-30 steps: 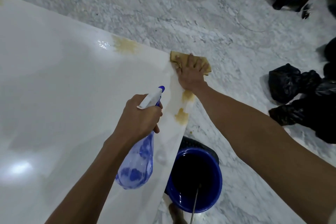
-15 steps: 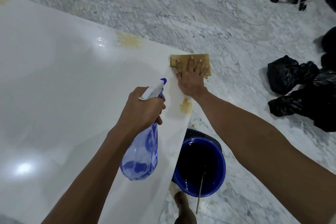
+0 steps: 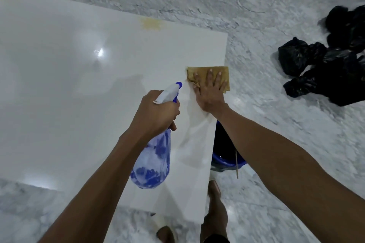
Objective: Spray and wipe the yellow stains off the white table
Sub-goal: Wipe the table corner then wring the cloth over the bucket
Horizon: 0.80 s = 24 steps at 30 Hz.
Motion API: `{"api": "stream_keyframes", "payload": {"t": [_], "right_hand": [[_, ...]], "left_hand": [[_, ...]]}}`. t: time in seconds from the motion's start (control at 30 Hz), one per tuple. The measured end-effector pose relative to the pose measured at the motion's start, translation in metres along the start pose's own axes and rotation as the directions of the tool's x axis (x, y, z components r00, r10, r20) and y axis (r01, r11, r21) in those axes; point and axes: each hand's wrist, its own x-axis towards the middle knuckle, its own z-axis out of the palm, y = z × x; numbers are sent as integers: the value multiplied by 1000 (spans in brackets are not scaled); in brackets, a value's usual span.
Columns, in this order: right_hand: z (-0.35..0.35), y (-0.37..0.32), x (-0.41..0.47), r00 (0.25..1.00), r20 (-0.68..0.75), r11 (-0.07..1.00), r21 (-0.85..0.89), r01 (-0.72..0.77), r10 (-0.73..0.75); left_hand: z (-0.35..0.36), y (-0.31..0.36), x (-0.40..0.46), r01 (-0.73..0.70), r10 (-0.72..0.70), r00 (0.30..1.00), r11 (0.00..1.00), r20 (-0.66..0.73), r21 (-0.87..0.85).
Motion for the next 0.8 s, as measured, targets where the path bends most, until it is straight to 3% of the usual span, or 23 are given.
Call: {"api": "stream_keyframes", "payload": {"t": [0.43, 0.67, 0.8], "right_hand": [[36, -48, -173, 996, 70, 998, -38, -54, 56], [66, -66, -266, 1000, -23, 999, 32, -15, 16], [71, -80, -319, 1000, -4, 998, 60, 2, -1]], "left_hand": [[-18, -66, -102, -32, 20, 991, 995, 134, 93], [-9, -85, -140, -36, 11, 986, 989, 164, 146], [-4, -99, -168, -30, 0, 987, 982, 159, 186]]}}
